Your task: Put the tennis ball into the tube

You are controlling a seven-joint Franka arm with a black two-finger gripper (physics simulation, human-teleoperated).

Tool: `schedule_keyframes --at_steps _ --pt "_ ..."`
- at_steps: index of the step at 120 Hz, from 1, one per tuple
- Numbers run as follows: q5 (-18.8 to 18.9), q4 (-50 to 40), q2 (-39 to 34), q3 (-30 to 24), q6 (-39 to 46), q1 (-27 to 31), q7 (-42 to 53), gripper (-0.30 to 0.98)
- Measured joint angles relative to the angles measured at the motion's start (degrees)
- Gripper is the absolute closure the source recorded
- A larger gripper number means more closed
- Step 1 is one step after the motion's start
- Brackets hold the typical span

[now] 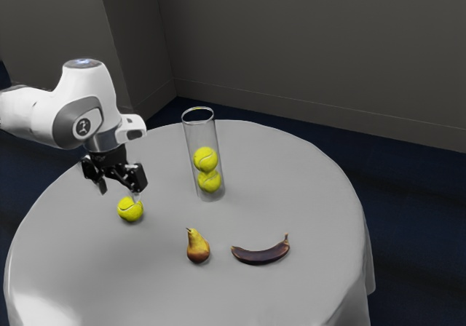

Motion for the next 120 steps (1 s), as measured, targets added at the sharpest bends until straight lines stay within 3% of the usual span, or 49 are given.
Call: schedule_keyframes --at_steps 52,120 --pt "0.34 3.08 13.14 0.01 13.44 5.96 3.24 0.0" --pt "0.34 9.91 23.99 -0.08 17.86 8.14 10.4 0.0"
